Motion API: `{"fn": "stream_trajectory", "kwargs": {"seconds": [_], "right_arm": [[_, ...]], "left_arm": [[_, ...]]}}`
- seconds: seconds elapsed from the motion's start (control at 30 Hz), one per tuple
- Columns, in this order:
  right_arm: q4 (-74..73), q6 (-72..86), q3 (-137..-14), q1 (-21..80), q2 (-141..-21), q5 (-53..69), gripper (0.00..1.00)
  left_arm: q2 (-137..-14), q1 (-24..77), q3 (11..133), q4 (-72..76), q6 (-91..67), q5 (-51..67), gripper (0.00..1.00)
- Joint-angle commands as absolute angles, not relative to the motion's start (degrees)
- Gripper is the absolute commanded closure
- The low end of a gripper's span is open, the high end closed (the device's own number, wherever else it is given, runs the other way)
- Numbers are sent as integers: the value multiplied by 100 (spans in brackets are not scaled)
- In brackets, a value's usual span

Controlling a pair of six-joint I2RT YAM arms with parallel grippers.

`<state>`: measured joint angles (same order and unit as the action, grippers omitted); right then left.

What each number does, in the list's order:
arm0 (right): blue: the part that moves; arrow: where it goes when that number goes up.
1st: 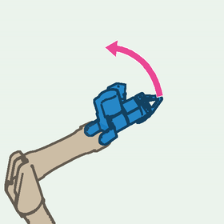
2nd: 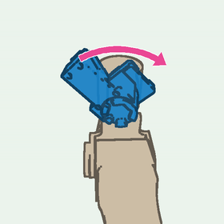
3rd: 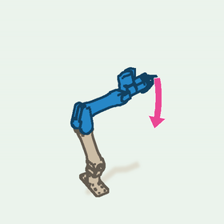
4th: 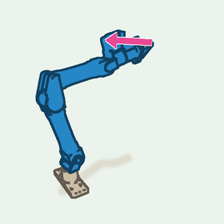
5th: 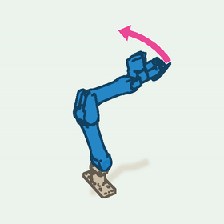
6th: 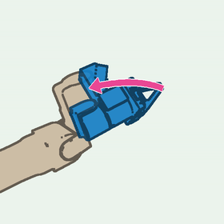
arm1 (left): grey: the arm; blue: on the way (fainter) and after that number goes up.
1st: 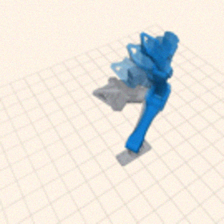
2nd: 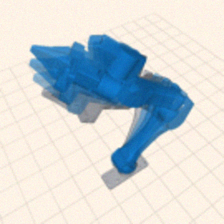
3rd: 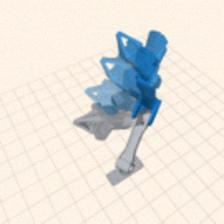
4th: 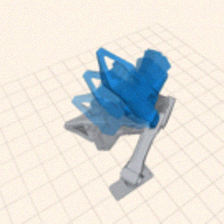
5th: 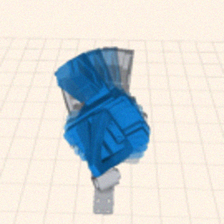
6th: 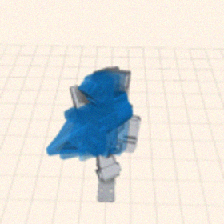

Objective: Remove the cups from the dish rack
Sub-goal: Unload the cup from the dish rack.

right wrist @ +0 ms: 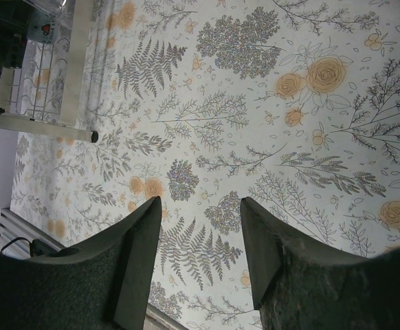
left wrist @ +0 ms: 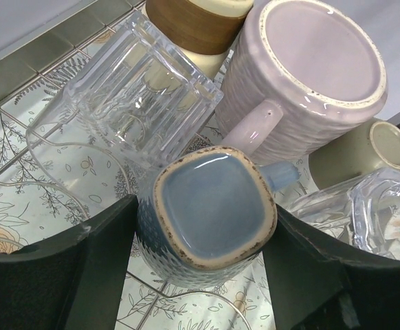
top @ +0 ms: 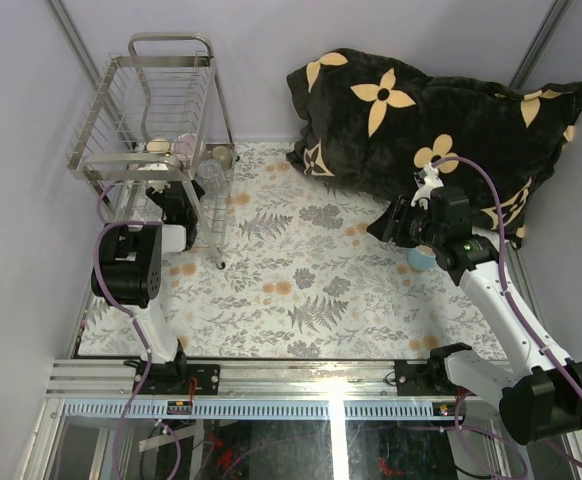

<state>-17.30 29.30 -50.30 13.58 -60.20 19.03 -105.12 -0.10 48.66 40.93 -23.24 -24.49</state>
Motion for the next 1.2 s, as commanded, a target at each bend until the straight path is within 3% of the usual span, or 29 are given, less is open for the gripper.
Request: {"fn": "stream_trajectory", "kwargs": {"seconds": [0.0,0.17,0.23,0.6,1.17], "right_arm": [[-1526,2864,-5100,1406,-6012,1894,43],[-1512,2857,-5095,1406,-5997,1898,43],[-1512,2857,-5129,1406,-5994,1905,43],[-1452,2914,-5147,1408,-6050,2011,43],[-1613,2864,-5424,1402,-6159,2120,43]], "left_arm": [[-10658,-79,4962,3884,-2195,-2452,55],[-10538,-79,4872,3902,-2130,-2454,91],[-10485,-77,4854,3870,-2119,-2456,100],[-9755,-79,4189,4148,-2252,-2470,100],[-9137,-76,4357,3323,-2343,-2548,100]]}}
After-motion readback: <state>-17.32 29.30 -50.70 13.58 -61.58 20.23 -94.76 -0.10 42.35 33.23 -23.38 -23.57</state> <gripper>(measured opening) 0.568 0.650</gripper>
